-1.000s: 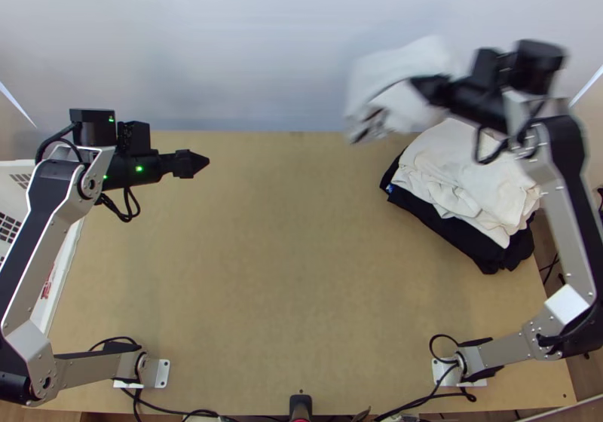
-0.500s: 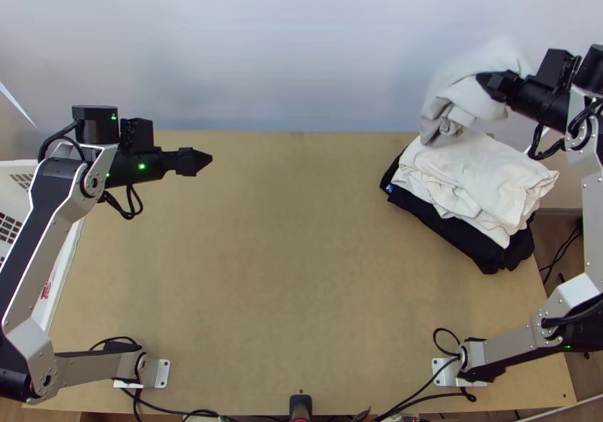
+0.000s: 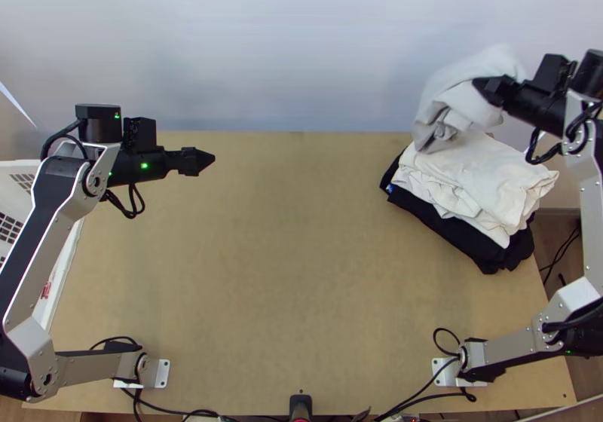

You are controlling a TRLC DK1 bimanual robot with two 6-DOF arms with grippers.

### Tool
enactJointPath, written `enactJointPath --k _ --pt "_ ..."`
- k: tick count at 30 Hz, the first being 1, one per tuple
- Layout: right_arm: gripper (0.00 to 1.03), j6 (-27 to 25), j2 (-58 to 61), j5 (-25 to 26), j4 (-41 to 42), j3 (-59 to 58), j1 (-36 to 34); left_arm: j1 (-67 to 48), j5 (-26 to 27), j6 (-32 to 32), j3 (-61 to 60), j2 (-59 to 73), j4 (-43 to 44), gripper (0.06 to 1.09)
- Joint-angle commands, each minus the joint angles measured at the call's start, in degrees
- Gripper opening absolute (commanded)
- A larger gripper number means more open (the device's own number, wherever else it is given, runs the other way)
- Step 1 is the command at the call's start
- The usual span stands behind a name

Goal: Fold the t-shirt

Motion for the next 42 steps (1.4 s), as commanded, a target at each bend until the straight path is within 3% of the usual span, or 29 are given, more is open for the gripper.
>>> enactJointPath --k 1,10,19,27,28,29,30,31,34,39,42 --pt "0.03 -0.1 1.4 0.7 0.5 -5.5 -0.8 0.3 0.0 -0.1 -0.6 -0.9 -0.1 1.04" --pt "0.03 -3.9 0.4 4.3 0.6 -14.8 -6.3 0.8 0.0 -0.1 -0.9 -1.7 -0.2 1.04" --pt "0.03 -12.4 -8.1 9.1 -0.2 -22.7 -12.3 0.6 0.3 -0.1 -1.5 -1.6 -0.2 1.04" --pt "0.03 -19.0 -17.4 9.9 -2.5 -30.6 -19.6 -0.3 1.1 0.0 -1.9 -1.5 0.0 1.04" --pt "0.15 -19.0 -17.8 10.2 -2.7 -30.6 -20.9 -0.4 1.1 0.0 -1.9 -1.5 0.1 1.04" --pt "0.47 -19.8 -18.4 10.3 -3.7 -30.6 -21.5 -0.8 1.1 0.0 -1.9 -1.4 0.3 1.04" --pt "0.89 -21.5 -19.4 11.2 -3.8 -31.0 -22.5 -1.1 1.1 -0.1 -1.8 -1.4 0.3 1.04" --pt "1.00 -22.7 -20.2 13.7 -3.5 -31.2 -23.8 -1.2 1.1 -0.1 -1.8 -1.4 0.3 1.04" --pt "0.99 -24.0 -22.4 18.0 0.5 -31.8 -27.5 -1.5 1.1 -0.2 -1.8 -1.4 0.3 1.04" --pt "0.99 -28.4 -26.0 18.9 8.4 -35.5 -33.5 -1.3 1.1 -0.3 -2.1 -1.9 0.3 1.04" --pt "0.99 -28.8 -28.9 20.3 19.6 -38.8 -35.5 -1.1 1.1 -0.3 -2.1 -2.2 0.3 1.04"
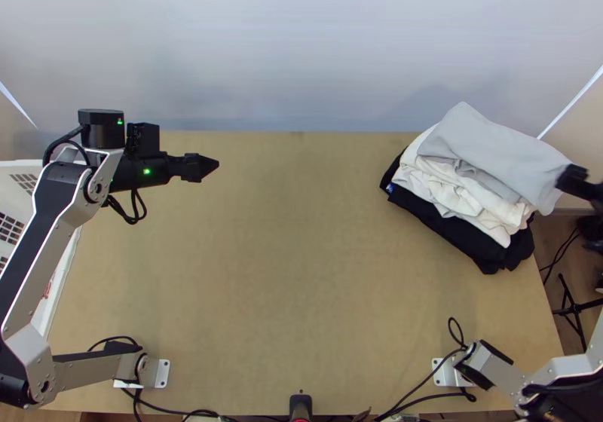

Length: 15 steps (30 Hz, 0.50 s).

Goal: Fold the t-shirt

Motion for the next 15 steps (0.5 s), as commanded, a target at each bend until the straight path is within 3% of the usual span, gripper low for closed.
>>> enactJointPath --k 1,4,6,8,10,15 --pt "0.99 -3.0 -6.8 3.5 18.1 -6.5 -5.6 0.1 0.0 0.0 0.2 -0.5 0.1 1.04" --pt "0.99 -1.9 -8.9 7.3 28.3 -9.2 1.4 0.2 0.0 0.0 0.6 -0.4 0.1 1.04" --pt "0.99 -4.8 -8.8 14.6 35.7 -11.6 11.0 0.2 0.0 -0.7 1.1 -0.2 0.1 1.04" --pt "0.99 -9.0 -7.2 18.5 42.6 -14.1 18.5 0.2 0.0 -1.5 1.6 0.0 0.3 1.04" --pt "0.99 -9.0 -4.0 21.4 46.4 -14.5 24.2 0.5 -0.1 -2.3 1.6 0.0 1.1 1.04" --pt "0.99 -10.0 7.9 25.2 58.8 -16.8 30.7 2.2 -0.1 -2.5 1.6 -0.1 1.1 1.04"
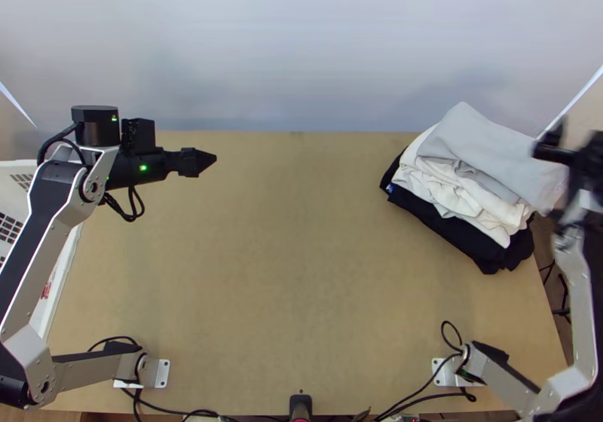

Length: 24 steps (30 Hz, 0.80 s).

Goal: Fold the t-shirt

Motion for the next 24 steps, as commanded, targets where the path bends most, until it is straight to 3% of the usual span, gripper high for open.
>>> enactJointPath --k 1,7,12,18,24 --pt "0.99 -2.5 12.8 7.0 20.0 -5.5 10.7 1.9 -0.1 -1.0 0.3 -0.3 0.4 1.04" --pt "0.99 -2.2 28.3 7.8 37.4 -13.4 6.1 4.7 -0.2 -1.0 -0.4 -3.1 -1.1 1.04" --pt "0.99 -1.2 31.9 10.0 44.3 -18.3 6.9 5.8 -0.2 -0.7 -0.1 -4.6 -3.0 1.04" --pt "0.99 2.8 34.7 12.9 45.9 -21.7 9.4 5.9 -0.7 -0.7 -0.2 -4.3 -4.0 1.04" --pt "0.99 1.6 39.4 13.4 46.0 -20.4 9.4 5.8 -1.2 -0.7 -5.0 -4.3 -1.5 1.04"
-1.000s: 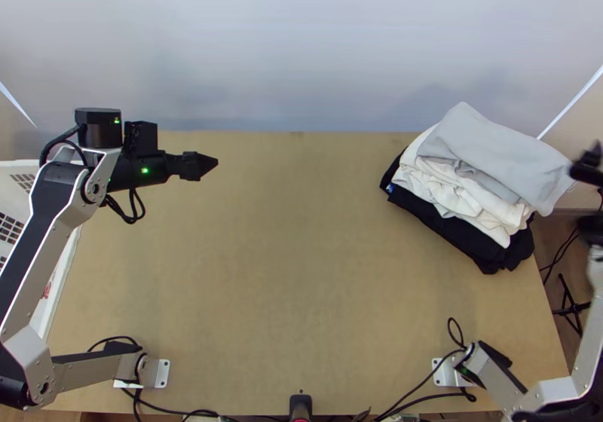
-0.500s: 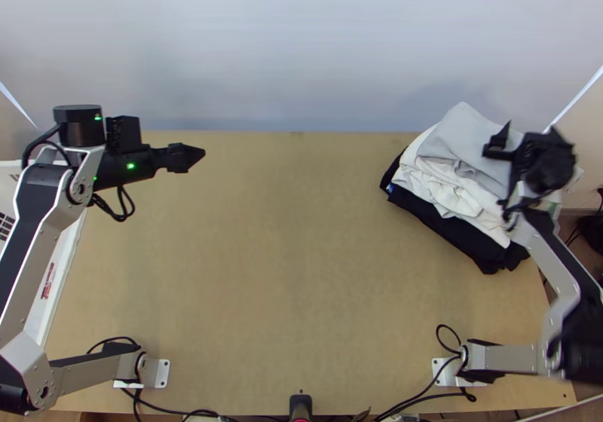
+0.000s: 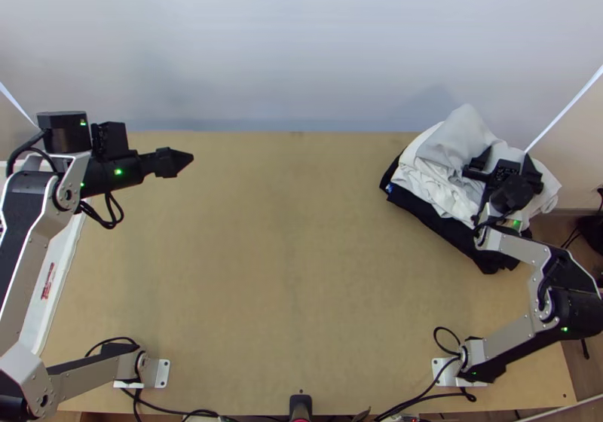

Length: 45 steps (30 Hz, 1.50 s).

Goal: Fold the t-shirt

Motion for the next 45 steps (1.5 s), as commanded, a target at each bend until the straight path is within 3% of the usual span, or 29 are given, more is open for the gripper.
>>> enactJointPath --k 1,7,12,19,29,33,38,45 --pt "0.99 -1.4 5.4 0.9 -0.1 -0.5 0.7 0.2 -0.5 0.0 -3.6 -0.1 1.9 1.04" --pt "0.99 -4.7 -11.9 0.7 -4.1 2.5 0.9 0.3 -0.4 -0.2 -3.3 -0.9 2.9 1.04" --pt "0.99 -5.5 -20.8 1.0 -8.9 8.6 5.3 0.2 -0.4 -0.1 -3.5 -2.1 3.0 1.04" --pt "0.99 -4.4 -8.4 2.6 -7.2 16.0 12.0 0.0 -0.5 -0.1 -3.5 -2.4 3.0 1.04" --pt "0.99 -3.6 15.0 3.7 -5.1 20.7 11.8 0.7 -0.5 0.6 -3.2 -3.5 1.9 1.04" --pt "0.99 -3.8 13.7 4.6 -5.1 19.3 12.6 1.0 -0.5 0.7 -3.8 -4.2 1.9 1.04" --pt "0.99 -4.4 1.8 4.8 -7.2 19.8 12.6 1.1 -0.5 1.3 -4.8 -4.7 1.9 1.04" --pt "0.99 -4.3 -9.0 4.5 -9.5 21.6 2.9 1.1 -0.5 1.2 -5.2 -5.5 3.0 1.04"
